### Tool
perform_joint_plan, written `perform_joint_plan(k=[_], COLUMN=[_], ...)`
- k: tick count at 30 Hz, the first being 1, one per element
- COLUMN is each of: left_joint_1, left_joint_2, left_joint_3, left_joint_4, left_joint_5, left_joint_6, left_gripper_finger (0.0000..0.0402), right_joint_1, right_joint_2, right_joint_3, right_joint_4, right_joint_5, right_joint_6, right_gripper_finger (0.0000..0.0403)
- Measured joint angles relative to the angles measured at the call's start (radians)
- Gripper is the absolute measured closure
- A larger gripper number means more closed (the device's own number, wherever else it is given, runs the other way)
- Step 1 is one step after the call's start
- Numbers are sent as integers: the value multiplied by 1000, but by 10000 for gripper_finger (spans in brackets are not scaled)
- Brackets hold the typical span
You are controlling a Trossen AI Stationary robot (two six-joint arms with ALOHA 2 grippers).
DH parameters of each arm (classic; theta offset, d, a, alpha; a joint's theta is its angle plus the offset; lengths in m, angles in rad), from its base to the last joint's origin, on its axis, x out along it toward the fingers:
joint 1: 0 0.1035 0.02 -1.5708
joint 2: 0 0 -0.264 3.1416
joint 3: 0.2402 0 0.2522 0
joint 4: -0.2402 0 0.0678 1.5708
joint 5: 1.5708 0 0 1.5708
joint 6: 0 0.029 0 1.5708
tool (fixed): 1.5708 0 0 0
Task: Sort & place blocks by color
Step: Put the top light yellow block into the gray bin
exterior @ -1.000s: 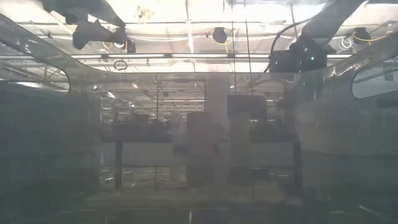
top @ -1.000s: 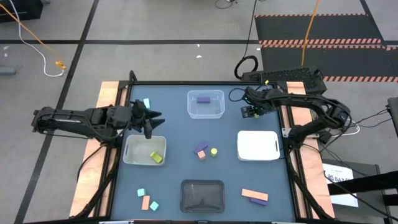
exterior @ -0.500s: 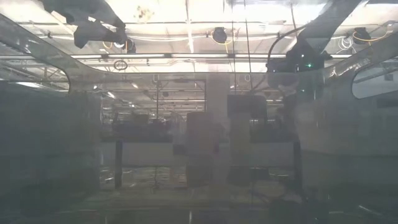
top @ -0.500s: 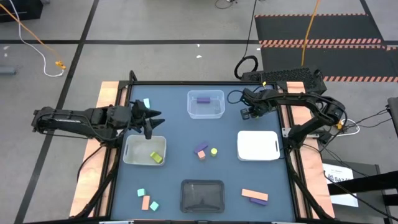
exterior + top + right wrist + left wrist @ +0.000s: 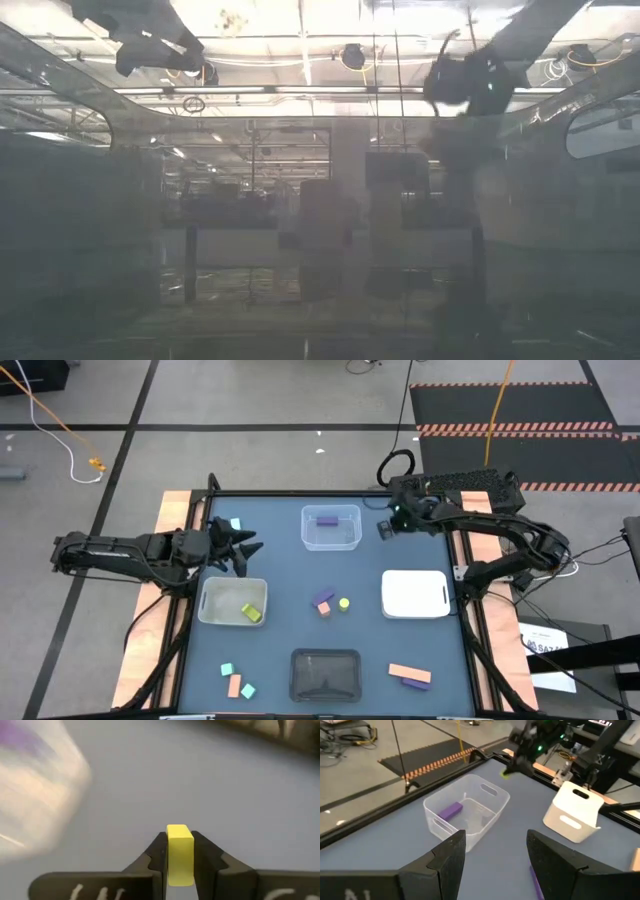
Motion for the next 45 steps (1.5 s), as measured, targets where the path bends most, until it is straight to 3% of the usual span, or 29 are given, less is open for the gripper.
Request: perform_joint_plan(k=[3,8,16,21,24,33,45], left_joint_1=[8,12,12,12,17,16,-14], left_joint_2=[4,38,164,270,328,455,541], left_joint_3=[0,0,0,-1,-1,-1,-1], left_joint_4=[31,114,224,364,480,696,870], left_joint_5=[-3,-4,-5,-68,-80,-82,-12], left_joint_6=[44,178,580,888,960,1072,1069], left_gripper_finger=[190,190,190,190,189,189,189], right_joint_1=[3,28,118,187,221,305,360], right_joint_2=[-48,-79,-30,29,55,110,176], right_joint_3=[0,0,0,0,0,0,0], right_joint_4=[217,575,903,1003,1038,1140,1260], right_joint_5=[-27,-176,-376,-400,-401,-423,-417], right_joint_6=[-95,-222,-236,-158,-99,53,115], right_gripper_finger=[364,363,361,359,358,358,358])
